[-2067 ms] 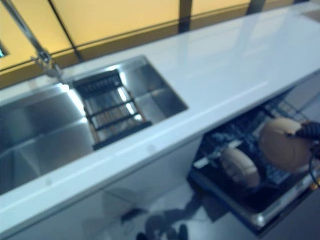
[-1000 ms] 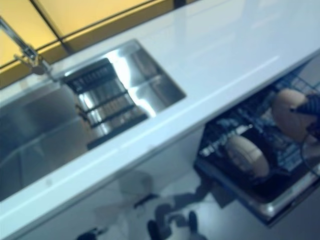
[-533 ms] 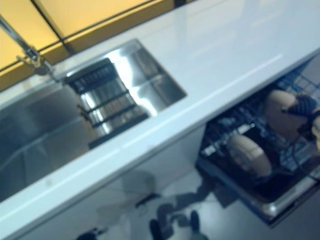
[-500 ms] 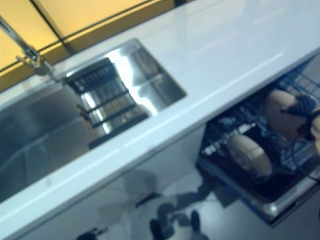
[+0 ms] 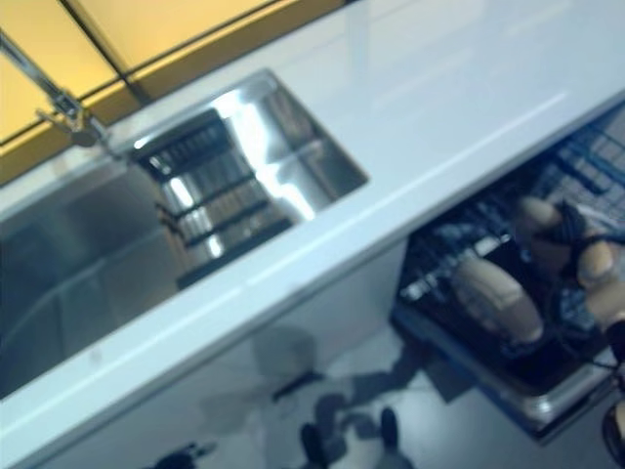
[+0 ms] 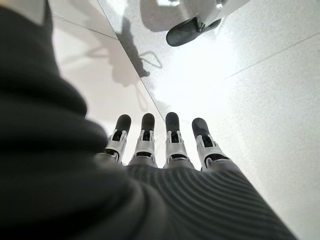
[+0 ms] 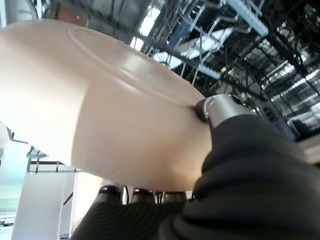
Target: Take plates into dishwasher
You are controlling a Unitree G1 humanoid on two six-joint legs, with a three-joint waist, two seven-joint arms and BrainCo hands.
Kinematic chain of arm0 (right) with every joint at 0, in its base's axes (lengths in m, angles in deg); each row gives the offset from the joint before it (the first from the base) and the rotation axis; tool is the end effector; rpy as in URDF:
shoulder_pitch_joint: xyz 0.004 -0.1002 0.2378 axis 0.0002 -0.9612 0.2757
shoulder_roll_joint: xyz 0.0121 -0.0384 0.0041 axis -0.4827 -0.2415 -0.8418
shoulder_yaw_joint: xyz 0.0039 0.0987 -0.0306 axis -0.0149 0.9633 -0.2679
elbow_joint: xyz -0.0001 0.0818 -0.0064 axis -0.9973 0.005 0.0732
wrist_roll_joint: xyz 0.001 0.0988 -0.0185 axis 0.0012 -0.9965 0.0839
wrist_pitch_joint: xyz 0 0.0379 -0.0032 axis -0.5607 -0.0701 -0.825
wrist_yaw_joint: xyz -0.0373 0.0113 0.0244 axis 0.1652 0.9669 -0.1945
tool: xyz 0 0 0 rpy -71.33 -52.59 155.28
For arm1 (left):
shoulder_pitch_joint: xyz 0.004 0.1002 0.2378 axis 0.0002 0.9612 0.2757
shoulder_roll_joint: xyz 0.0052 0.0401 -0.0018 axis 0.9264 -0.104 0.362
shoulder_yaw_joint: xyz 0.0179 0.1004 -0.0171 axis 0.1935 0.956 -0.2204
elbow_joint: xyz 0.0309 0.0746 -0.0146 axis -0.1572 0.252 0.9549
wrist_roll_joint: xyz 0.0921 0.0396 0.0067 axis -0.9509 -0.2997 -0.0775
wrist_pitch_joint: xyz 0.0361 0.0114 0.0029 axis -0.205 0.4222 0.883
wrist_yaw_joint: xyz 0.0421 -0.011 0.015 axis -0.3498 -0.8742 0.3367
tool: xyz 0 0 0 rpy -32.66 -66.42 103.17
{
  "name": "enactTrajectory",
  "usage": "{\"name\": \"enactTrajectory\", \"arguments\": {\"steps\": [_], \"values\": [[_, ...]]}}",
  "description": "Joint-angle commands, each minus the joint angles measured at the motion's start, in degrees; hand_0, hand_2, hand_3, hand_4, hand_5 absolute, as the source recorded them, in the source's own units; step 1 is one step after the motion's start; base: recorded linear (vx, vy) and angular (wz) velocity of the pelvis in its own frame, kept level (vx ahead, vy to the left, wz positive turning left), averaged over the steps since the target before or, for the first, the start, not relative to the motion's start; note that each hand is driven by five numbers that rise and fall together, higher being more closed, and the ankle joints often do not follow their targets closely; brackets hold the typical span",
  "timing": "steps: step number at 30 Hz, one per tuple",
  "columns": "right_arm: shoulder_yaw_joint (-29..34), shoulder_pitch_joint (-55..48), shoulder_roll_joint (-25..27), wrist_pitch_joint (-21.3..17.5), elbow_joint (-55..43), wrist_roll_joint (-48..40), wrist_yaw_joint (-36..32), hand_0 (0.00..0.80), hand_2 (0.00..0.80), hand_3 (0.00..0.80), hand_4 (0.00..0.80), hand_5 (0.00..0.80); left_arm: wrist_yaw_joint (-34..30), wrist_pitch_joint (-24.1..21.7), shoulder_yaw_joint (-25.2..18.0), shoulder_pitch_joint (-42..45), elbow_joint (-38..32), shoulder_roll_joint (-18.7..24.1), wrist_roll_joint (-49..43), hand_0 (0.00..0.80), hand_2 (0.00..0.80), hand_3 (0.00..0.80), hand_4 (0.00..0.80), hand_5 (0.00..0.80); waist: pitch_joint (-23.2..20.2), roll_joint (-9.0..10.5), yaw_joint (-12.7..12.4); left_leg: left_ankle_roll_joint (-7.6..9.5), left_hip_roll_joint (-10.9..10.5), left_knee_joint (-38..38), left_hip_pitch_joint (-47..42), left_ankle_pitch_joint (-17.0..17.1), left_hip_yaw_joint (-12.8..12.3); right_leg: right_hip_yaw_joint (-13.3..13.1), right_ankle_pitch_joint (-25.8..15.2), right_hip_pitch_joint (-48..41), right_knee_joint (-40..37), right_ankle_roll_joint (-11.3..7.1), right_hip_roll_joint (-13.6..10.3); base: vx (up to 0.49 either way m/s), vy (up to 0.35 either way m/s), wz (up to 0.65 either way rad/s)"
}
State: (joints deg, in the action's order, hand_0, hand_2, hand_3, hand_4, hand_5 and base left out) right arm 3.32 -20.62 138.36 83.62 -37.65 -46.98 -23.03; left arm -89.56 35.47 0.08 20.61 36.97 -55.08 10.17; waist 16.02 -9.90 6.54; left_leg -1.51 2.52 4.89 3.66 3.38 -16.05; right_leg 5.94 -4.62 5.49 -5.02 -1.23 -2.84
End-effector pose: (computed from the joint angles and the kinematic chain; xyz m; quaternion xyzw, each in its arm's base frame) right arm 0.2756 -0.3625 0.1985 -0.6140 0.1237 -0.1499 0.7650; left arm 0.0997 0.2541 -0.0975 0.0086 0.5165 0.0639 0.8539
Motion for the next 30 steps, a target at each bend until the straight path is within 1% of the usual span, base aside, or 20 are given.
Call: {"name": "enactTrajectory", "arguments": {"steps": [1, 6, 11, 15, 16, 20, 22, 24, 30], "values": [[-1.15, 2.1, -0.19, -1.09, 1.71, 2.83, 3.57, 0.8, 0.8, 0.8, 0.8, 0.8, -0.26, -0.03, 3.33, -1.17, 1.8, 0.27, 1.37, 0.0, 0.0, 0.0, 0.0, 0.0, -1.84, 1.88, -1.55, -0.91, -1.07, 0.11, -1.56, -3.83, 0.93, 0.9, 1.74, 1.01, 0.02, -4.24, -2.56, 0.0, 0.0, 0.0], [-1.17, 1.45, -1.09, -1.71, 4.4, 3.52, 5.27, 0.8, 0.8, 0.8, 0.8, 0.8, -0.24, -0.26, 3.61, -1.31, 1.85, 0.14, 1.48, 0.0, 0.0, 0.0, 0.0, 0.0, -1.79, 1.58, -1.81, -0.8, -1.13, 0.11, -1.49, -3.83, 0.96, 1.06, 1.75, 1.04, 0.02, -4.27, -2.71, 0.0, 0.0, 0.0], [-1.75, 1.54, -0.97, -2.19, 6.59, 6.85, 7.36, 0.8, 0.8, 0.8, 0.8, 0.8, -0.21, 0.01, 3.85, -1.64, 1.57, 0.34, 1.46, 0.0, 0.0, 0.0, 0.0, 0.0, -1.7, 1.31, -2.18, -0.65, -1.25, 0.11, -1.23, -3.82, 1.28, 1.22, 1.68, 1.24, 0.02, -4.33, -2.89, 0.0, 0.0, 0.0], [-2.71, 2.29, -0.57, -1.49, 9.08, 9.13, 10.38, 0.8, 0.8, 0.8, 0.8, 0.8, -0.21, 0.27, 4.08, -1.96, 1.08, 0.61, 1.66, 0.0, 0.0, 0.0, 0.0, 0.0, -1.4, 0.89, -2.41, -0.57, -1.34, 0.11, -0.94, -3.66, 1.5, 1.17, 1.55, 1.54, 0.02, -4.34, -2.92, 0.0, 0.0, 0.0], [-2.89, 2.63, -0.38, -0.56, 9.36, 9.2, 11.05, 0.8, 0.8, 0.8, 0.8, 0.8, 0.0, 0.58, 4.36, -2.24, 0.71, 0.64, 1.94, 0.0, 0.0, 0.0, 0.0, 0.0, -1.16, 0.7, -2.37, -0.57, -1.37, 0.11, -0.77, -3.61, 1.5, 1.17, 1.48, 1.7, 0.02, -4.35, -2.95, -0.021, -0.01, 0.05], [-3.2, 3.21, -0.25, 1.17, 9.72, 10.11, 12.28, 0.8, 0.8, 0.8, 0.8, 0.8, -0.03, 1.11, 4.6, -2.65, 0.33, 0.94, 2.51, 0.0, 0.0, 0.0, 0.0, 0.0, -0.76, 0.41, -2.34, -0.57, -1.5, 0.11, -0.24, -3.39, 1.76, 1.12, 1.36, 2.19, 0.02, -4.36, -2.93, -0.013, -0.007, 0.04], [-3.07, 3.1, -0.43, 1.2, 9.89, 10.3, 12.69, 0.8, 0.8, 0.8, 0.8, 0.8, -0.1, 1.22, 4.72, -2.74, 0.14, 0.93, 2.68, 0.0, 0.0, 0.0, 0.0, 0.0, -0.59, 0.31, -2.33, -0.55, -1.5, 0.11, -0.17, -3.38, 1.79, 1.12, 1.37, 2.28, 0.02, -4.36, -2.95, 0.0, 0.0, 0.0], [-3.51, 3.12, -0.78, 1.92, 10.51, 11.38, 14.53, 0.8, 0.8, 0.8, 0.8, 0.8, -0.05, 1.33, 4.93, -2.93, -0.06, 0.84, 2.79, 0.0, 0.0, 0.0, 0.0, 0.0, -0.35, 0.11, -2.41, -0.5, -1.48, 0.11, 0.15, -3.27, 1.8, 1.05, 1.27, 2.63, 0.02, -4.34, -2.93, 0.0, 0.0, 0.0], [-4.61, 3.84, -1.02, 3.12, 11.96, 13.73, 15.7, 0.8, 0.8, 0.8, 0.8, 0.8, -0.03, 1.34, 5.43, -3.38, -0.62, 0.92, 3.48, 0.0, 0.0, 0.0, 0.0, 0.0, 0.25, -0.61, -2.51, -0.47, -1.54, 0.11, 0.75, -3.01, 1.82, 1.12, 1.11, 3.29, 0.02, -4.32, -3.05, 0.0, 0.0, 0.0]]}}
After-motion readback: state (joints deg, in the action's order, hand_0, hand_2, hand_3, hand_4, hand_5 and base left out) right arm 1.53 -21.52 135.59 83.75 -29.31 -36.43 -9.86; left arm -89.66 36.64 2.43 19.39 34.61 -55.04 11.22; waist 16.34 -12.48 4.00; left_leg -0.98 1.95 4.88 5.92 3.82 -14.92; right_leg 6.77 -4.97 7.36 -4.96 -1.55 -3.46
